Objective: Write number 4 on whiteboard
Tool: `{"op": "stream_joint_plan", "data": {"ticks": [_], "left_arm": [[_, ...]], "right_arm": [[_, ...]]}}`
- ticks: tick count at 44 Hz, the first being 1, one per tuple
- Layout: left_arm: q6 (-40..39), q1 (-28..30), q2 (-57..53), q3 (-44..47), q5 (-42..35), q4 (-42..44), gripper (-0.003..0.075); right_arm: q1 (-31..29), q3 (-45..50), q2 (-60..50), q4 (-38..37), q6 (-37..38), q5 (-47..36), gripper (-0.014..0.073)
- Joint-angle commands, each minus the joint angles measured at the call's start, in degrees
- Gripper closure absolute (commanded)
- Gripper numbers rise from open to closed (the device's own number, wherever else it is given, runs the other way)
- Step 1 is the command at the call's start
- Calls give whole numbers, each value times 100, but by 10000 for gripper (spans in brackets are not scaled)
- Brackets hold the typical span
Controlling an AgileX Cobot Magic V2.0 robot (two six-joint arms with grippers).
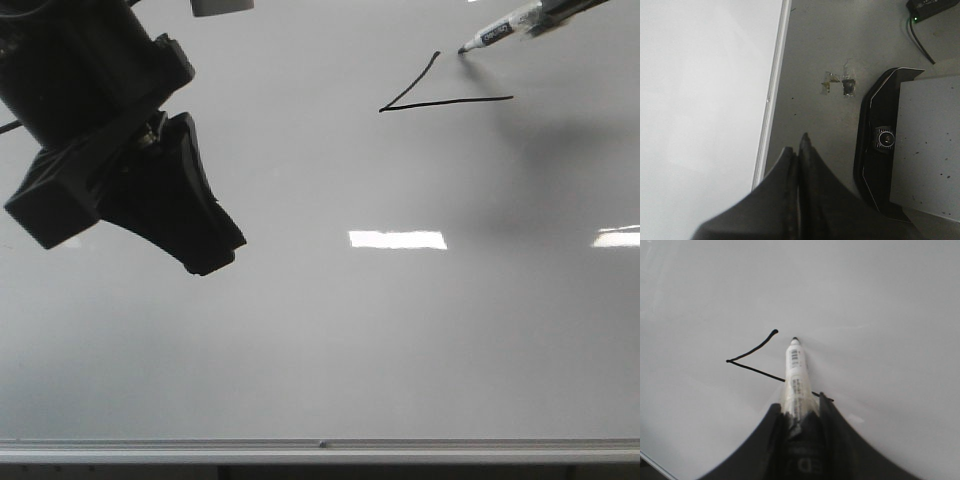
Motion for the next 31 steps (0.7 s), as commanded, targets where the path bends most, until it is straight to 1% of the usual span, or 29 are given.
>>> {"op": "stream_joint_plan", "data": {"ticks": [1, 6, 9, 17, 23, 26, 29, 31], "left_arm": [[-30, -48, -210, -169, -130, -203, 741], [-30, -48, -210, -169, -130, -203, 741], [-30, -48, -210, -169, -130, -203, 741], [-30, -48, -210, -169, -130, -203, 741], [-30, -48, -210, -169, -130, -212, 740], [-30, -48, -210, -169, -130, -276, 731], [-10, -48, -210, -169, -259, -370, 666], [-10, -48, -223, -178, -403, -442, 566]], "right_arm": [[25, -180, -115, 171, -3, -117, 655], [25, 88, -115, -273, 194, -78, 655], [25, 350, -101, -420, 275, -73, 655], [31, 1047, -117, -422, 276, 101, 655], [44, 1016, -516, -293, 276, 515, 655], [158, 937, -792, -247, 234, 729, 655], [379, 840, -1021, -265, 53, 933, 655], [560, 795, -1091, -299, -48, 1024, 655]]}}
